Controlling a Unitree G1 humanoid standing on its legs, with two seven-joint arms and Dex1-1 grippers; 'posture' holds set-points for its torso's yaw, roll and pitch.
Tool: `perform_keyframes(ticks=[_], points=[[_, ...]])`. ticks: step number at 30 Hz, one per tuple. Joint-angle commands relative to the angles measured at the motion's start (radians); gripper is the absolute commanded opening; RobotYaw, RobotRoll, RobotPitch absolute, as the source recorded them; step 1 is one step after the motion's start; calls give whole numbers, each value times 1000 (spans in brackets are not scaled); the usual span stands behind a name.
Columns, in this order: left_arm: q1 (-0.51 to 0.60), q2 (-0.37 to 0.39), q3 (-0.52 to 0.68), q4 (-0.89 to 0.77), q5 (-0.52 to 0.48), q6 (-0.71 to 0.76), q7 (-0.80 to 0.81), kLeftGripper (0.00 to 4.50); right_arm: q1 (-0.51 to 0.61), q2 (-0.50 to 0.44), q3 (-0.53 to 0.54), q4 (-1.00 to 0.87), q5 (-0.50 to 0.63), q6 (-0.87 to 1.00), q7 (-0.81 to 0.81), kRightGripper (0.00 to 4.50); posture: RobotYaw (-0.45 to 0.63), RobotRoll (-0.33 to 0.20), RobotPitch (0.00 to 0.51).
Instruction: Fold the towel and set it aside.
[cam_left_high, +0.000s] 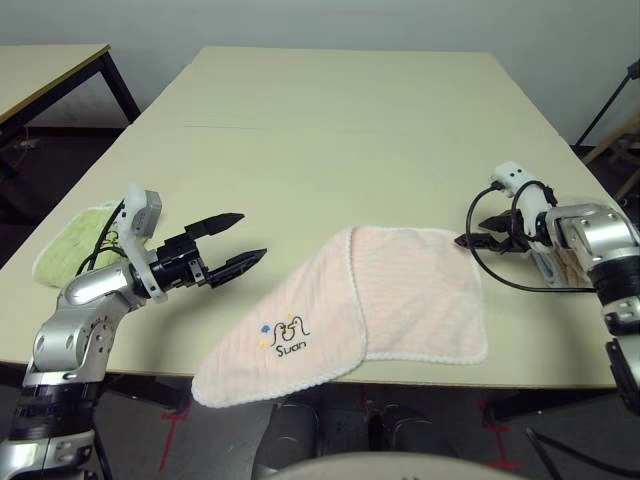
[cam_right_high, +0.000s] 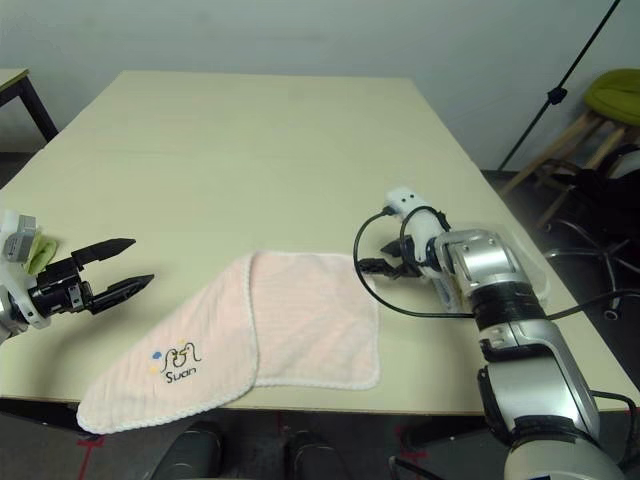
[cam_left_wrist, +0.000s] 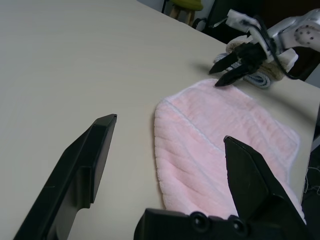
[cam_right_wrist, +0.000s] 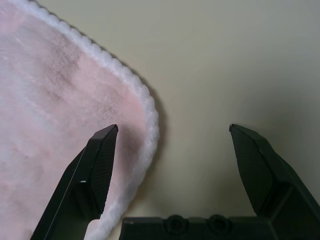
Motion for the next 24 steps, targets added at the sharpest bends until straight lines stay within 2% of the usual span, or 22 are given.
perform_keyframes(ticks=[1,3,7,15,24], points=[[14,-5,-7,-47,-15,35,14,4500,-9,22,29,61,-52,-32,26,4476,253,0,54],[15,-4,-4,-59,-23,50,19,4500,-9,32,35,70,-69,-37,40,4476,256,0,55],[19,-2,-3,-81,-39,81,26,4500,-4,45,36,63,-91,-32,69,3200,257,0,58],[34,21,-42,-177,-92,254,66,4500,-76,65,-69,-18,-22,72,90,66,242,0,67],[-12,28,-82,-220,-113,356,99,4500,-270,133,-205,-212,125,251,46,22,228,0,71]])
